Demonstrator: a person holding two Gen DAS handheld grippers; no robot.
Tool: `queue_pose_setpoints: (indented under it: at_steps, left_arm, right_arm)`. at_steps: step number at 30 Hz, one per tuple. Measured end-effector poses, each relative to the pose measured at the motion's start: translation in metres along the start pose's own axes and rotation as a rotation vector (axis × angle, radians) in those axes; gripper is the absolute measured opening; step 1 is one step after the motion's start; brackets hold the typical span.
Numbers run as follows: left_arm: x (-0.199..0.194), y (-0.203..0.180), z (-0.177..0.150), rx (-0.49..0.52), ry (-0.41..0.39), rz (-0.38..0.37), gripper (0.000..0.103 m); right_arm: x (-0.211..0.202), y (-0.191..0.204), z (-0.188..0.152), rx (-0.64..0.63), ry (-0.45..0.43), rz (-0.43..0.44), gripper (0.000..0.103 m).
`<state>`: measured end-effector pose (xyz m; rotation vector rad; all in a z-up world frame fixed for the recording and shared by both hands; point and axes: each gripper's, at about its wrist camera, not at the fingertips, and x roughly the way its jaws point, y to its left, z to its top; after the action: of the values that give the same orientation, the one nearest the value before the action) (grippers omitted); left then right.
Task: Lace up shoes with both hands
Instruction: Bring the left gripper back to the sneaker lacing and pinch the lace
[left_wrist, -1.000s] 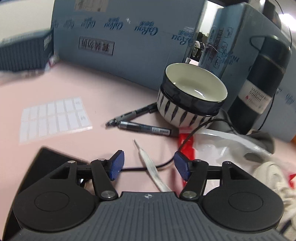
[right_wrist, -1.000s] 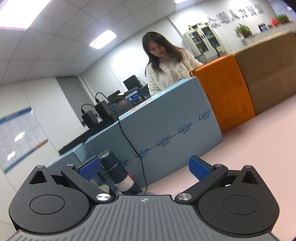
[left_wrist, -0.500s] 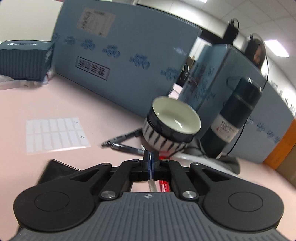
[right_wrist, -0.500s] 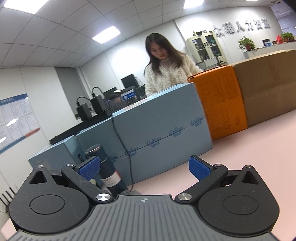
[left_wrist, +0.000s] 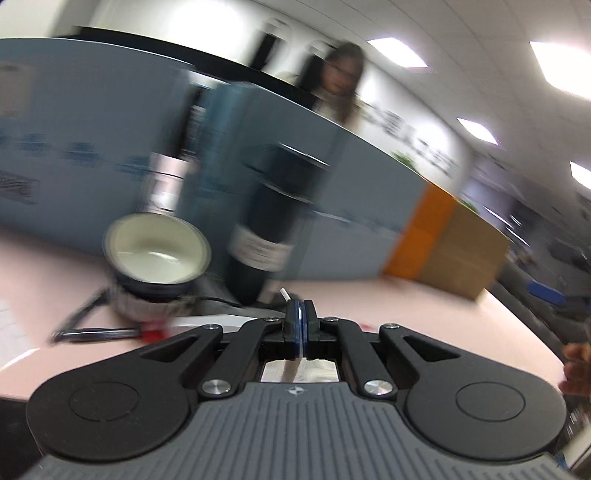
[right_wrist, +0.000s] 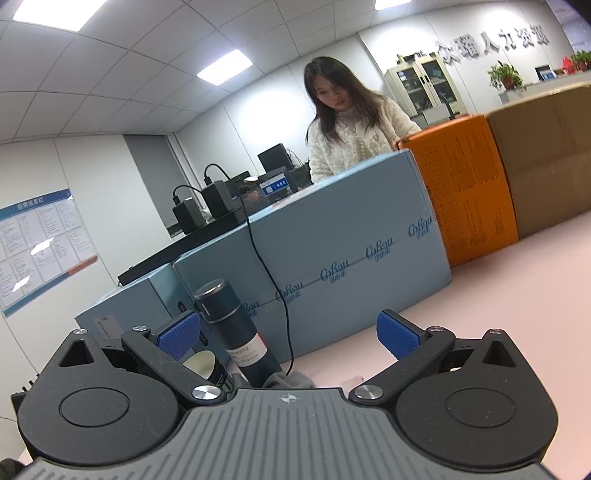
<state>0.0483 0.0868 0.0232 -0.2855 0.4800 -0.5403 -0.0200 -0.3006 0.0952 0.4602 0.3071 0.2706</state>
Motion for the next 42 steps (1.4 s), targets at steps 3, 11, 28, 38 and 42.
queue_pose_setpoints:
  at_steps: [3,11,28,38,42]
  left_arm:
    - [0.026,-0.017,-0.006,0.064,0.082,-0.071,0.001]
    - [0.036,-0.030,-0.024,0.120,0.184,-0.087,0.027]
    - [-0.012,-0.017,-0.070,-0.012,0.302,-0.032,0.049]
    - [-0.011,-0.027,-0.069,-0.022,0.281,-0.065,0.056]
    - [-0.016,-0.023,-0.062,-0.022,0.256,-0.053,0.057]
  right_arm:
    - [0.001,0.000,-0.005,0.025,0.009,0.000,0.103]
    - [-0.002,-0.002,-0.014,0.044,0.011,-0.028,0.103]
    - [0.107,0.040,-0.111,-0.213,0.593,0.118,0.103]
    - [0.136,0.047,-0.134,-0.502,0.658,-0.073,0.103]
    - [0.132,0.039,-0.122,-0.483,0.626,-0.110,0.103]
